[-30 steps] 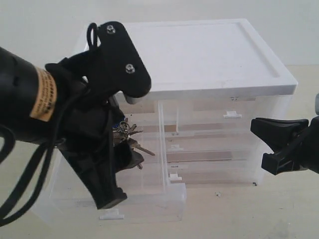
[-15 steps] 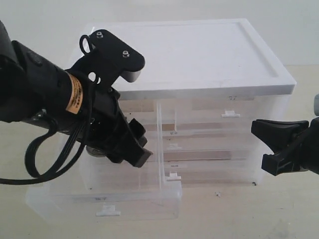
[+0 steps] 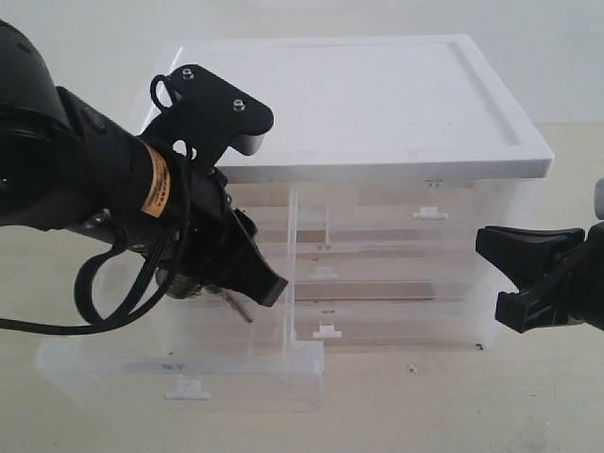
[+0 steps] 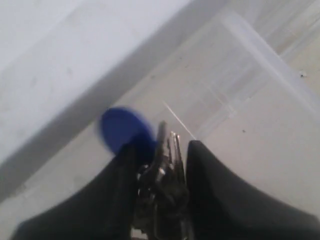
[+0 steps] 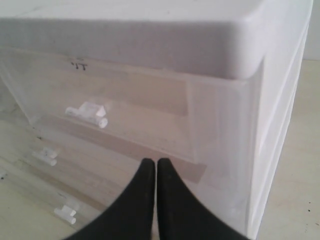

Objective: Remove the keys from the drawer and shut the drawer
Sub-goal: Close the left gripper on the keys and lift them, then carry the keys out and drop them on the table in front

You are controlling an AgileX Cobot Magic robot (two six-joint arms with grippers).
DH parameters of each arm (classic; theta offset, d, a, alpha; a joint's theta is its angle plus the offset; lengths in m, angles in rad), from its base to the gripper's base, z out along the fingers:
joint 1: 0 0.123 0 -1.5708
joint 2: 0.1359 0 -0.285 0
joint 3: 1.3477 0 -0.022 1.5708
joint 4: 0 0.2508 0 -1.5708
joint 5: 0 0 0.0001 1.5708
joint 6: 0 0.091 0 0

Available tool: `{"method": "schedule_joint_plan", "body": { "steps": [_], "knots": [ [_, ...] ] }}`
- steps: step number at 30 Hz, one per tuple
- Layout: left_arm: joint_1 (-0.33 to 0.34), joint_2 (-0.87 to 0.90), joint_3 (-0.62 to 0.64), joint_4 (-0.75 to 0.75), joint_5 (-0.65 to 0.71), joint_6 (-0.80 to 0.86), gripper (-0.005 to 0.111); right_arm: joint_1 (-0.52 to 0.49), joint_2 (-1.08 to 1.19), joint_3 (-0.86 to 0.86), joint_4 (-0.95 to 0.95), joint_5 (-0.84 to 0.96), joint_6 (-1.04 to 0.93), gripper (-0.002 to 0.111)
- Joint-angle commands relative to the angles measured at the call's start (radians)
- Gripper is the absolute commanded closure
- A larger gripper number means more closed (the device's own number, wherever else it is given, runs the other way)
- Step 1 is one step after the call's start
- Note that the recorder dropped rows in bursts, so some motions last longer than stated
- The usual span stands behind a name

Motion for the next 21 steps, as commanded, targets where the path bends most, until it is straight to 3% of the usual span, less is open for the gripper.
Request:
{"method": "schedule_joint_plan", "body": {
  "steps": [1,12,21],
  "knots": [
    [0.004,0.021,0.006,-0.006,0.041,0.056,0.102,-0.001,0.000,-0.003,-0.006,-0.015,-0.002,0.108],
    [-0.019,-0.130,0.004,0.001,0.028,0.128,0.102,-0.001,0.000,-0.003,-0.006,-0.015,-0.002,0.108],
    [-0.162,-0.262,0.004,0.104,-0.010,0.139,0.102,-0.001,0.000,-0.003,-0.006,-0.013,-0.002,0.108]
  ]
}}
